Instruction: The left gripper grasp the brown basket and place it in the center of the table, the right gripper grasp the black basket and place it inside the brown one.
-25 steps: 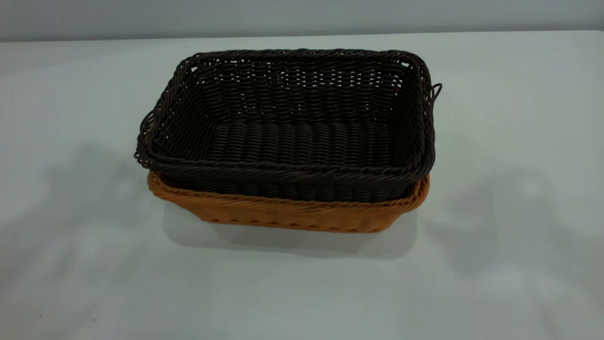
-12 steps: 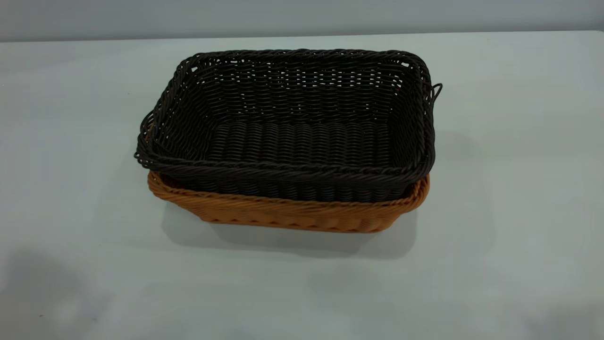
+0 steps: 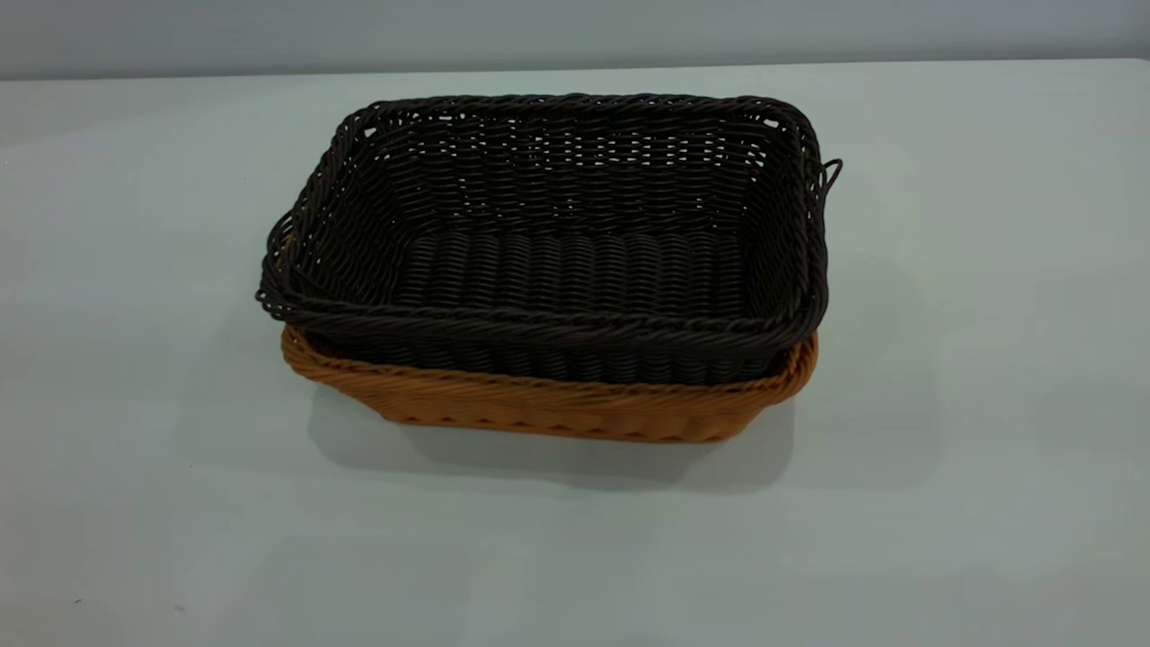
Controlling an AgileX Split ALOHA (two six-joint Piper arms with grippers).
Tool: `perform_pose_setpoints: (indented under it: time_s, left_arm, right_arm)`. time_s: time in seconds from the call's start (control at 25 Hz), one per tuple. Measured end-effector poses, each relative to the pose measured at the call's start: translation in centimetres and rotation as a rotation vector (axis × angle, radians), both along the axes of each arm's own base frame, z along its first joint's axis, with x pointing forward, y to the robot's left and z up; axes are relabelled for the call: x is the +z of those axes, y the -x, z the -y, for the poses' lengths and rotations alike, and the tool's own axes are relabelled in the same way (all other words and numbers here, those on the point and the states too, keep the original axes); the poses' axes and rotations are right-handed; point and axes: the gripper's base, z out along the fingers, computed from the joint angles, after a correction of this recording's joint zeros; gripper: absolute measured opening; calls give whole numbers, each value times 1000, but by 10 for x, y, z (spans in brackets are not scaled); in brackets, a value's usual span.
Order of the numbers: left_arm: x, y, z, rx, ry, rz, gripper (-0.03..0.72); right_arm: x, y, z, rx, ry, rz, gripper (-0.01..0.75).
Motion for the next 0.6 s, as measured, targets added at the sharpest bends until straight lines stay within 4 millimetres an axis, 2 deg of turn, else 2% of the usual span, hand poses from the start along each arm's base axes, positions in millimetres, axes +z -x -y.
perform_pose_setpoints:
  time_s: [0.16, 0.36, 0.6]
  left_arm:
    - [-12, 19, -6, 47, -21, 26, 552]
    - [-16, 39, -13, 80, -56, 104, 552]
    - [-31, 49, -17, 94, -72, 157, 552]
  right_arm:
    - [-9, 12, 10, -95, 44, 35, 574]
    - [-16, 29, 18, -143, 92, 103, 574]
    - [-18, 38, 21, -184, 87, 164, 574]
